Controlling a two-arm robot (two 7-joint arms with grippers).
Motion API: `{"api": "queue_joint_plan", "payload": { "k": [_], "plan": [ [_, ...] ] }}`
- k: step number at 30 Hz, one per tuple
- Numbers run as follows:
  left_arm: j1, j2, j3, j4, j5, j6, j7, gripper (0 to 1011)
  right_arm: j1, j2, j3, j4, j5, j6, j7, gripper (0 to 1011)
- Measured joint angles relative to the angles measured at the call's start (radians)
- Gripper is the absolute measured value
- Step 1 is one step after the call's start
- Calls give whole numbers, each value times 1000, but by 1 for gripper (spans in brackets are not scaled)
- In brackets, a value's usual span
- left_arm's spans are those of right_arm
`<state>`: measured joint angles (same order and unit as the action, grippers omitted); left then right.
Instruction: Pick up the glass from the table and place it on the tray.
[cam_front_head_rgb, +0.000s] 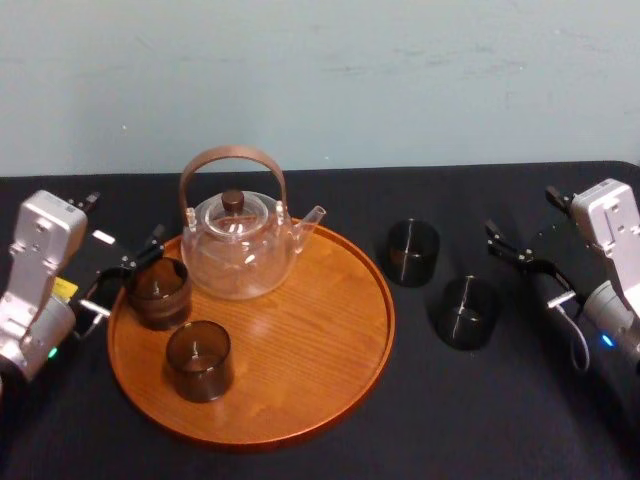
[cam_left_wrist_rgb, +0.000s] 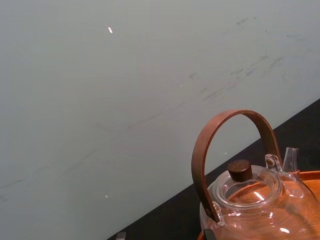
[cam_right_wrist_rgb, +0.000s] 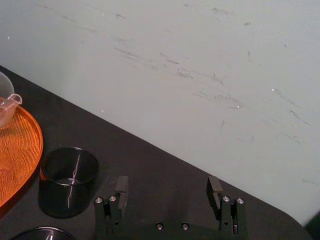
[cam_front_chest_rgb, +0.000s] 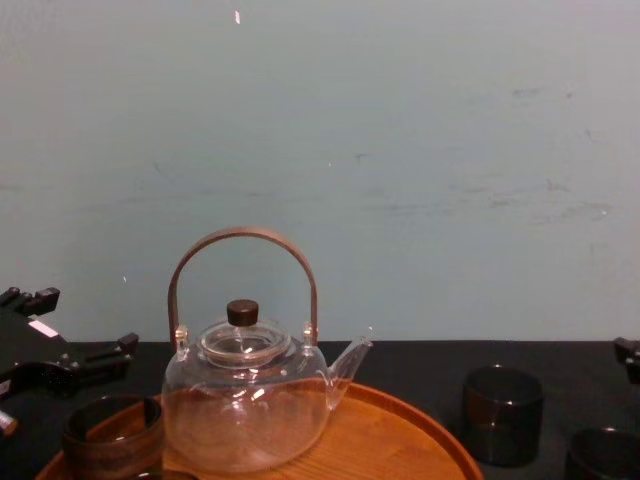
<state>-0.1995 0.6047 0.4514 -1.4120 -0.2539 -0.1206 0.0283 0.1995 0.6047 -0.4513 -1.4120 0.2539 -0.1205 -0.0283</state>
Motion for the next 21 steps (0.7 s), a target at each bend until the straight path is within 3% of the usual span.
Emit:
{"api": "queue_joint_plan", "payload": {
  "k": [21],
  "plan": [
    [0,0,0,0,0,0,0,1001,0,0,0,0,0,0,0,1002]
  ]
}}
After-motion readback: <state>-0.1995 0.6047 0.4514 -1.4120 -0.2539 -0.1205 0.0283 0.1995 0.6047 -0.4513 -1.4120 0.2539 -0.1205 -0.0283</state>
